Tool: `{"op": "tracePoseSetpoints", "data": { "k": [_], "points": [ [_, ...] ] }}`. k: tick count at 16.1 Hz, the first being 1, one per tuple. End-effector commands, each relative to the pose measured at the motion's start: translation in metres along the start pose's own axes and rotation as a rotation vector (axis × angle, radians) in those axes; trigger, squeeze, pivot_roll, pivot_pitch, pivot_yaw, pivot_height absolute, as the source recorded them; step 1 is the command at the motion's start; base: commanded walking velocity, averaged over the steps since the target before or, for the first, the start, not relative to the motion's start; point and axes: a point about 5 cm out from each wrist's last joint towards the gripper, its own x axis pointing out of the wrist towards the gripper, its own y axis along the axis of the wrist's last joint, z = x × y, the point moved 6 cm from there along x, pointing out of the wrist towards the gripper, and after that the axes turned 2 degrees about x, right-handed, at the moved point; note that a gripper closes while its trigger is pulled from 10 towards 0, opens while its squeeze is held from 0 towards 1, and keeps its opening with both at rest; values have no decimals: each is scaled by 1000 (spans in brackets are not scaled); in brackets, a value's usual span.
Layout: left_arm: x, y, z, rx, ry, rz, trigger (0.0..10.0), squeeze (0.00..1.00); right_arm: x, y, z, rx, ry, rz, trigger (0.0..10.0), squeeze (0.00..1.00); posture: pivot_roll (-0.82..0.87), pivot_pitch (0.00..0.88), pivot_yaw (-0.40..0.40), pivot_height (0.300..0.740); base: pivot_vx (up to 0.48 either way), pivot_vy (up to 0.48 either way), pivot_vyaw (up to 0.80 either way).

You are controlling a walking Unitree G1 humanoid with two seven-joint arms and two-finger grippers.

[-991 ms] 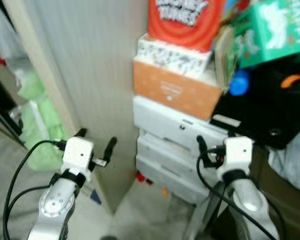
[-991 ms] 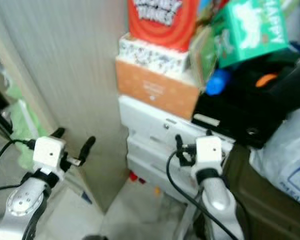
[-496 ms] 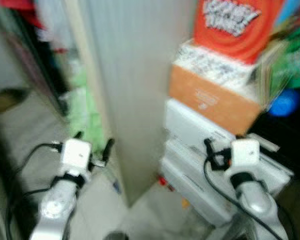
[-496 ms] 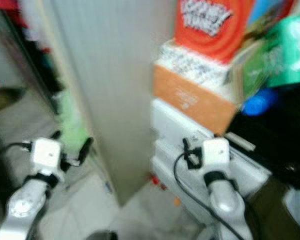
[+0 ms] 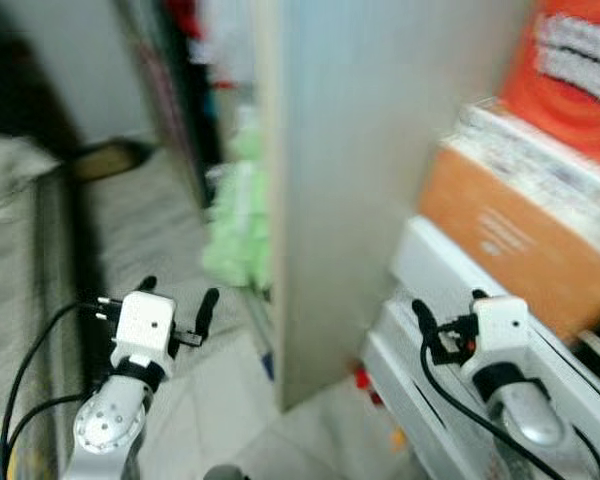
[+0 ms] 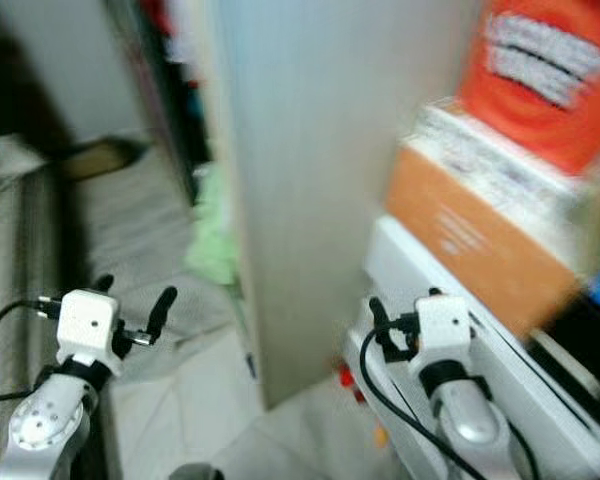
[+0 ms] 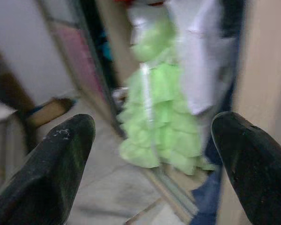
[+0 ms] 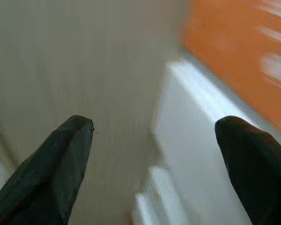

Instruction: Clean up the room

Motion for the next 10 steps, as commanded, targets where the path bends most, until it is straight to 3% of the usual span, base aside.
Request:
{"op": "tracePoseSetpoints", "data": {
  "k": [1, 10],
  "points": [
    [2, 2, -2, 15, 7, 3, 10000, 0, 4, 1, -7, 14, 26, 0, 10000, 0, -46, 0, -66, 740, 0, 0, 800],
    [6, 3, 0, 6, 7, 8, 10000, 0, 7, 2, -6, 38, 33, -5, 10000, 0, -47, 0, -74, 740, -29, 0, 0]
  ]
}}
